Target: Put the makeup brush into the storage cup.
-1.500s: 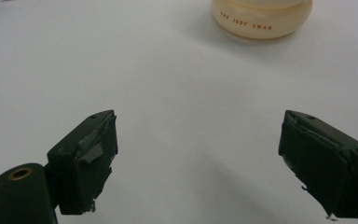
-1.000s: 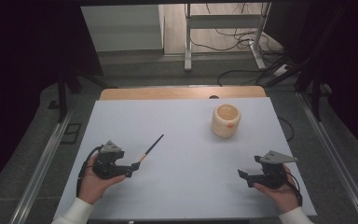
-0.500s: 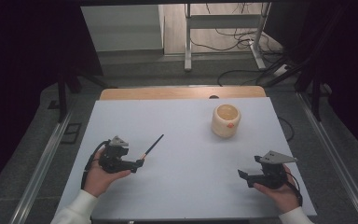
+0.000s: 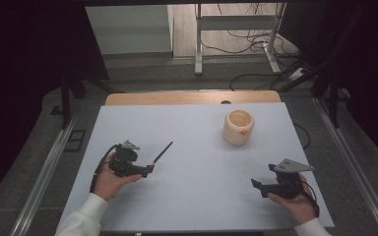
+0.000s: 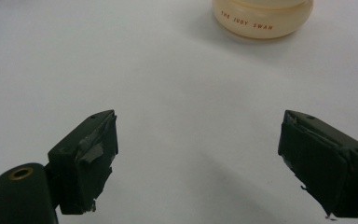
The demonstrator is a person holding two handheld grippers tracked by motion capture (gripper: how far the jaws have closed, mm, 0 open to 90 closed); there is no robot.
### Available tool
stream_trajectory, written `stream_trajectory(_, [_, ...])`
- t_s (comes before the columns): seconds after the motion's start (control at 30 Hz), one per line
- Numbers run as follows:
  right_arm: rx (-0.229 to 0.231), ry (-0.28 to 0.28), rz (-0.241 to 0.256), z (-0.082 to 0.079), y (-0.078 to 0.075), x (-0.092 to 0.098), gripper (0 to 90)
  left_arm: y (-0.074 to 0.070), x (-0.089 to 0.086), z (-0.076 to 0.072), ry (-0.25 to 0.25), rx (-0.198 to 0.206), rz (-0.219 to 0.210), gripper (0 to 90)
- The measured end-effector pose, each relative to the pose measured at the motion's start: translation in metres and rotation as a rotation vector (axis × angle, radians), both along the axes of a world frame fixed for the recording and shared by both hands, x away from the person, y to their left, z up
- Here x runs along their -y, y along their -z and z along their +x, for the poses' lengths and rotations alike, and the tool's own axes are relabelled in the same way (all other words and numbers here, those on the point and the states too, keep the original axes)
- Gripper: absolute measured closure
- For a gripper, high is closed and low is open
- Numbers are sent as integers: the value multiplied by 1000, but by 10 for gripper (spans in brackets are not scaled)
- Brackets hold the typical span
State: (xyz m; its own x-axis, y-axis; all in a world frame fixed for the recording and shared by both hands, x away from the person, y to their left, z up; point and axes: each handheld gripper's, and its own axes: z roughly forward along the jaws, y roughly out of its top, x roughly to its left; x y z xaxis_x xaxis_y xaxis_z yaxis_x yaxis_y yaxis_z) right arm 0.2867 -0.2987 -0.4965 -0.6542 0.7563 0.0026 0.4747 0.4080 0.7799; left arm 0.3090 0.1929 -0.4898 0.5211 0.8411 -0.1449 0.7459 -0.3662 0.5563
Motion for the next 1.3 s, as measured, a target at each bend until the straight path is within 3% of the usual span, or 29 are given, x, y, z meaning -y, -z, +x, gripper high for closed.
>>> stream_trajectory(0.4, [0, -2, -1, 0, 0, 0, 127, -2, 9, 13, 15, -12, 27, 205])
stream_trajectory(1.0, [5, 2, 3, 0, 0, 1, 127, 2, 16, 32, 22, -62, 61, 230])
stream_trajectory(1.3, [2, 2, 0, 0, 0, 1, 127, 8, 25, 39, 41, -82, 108, 257])
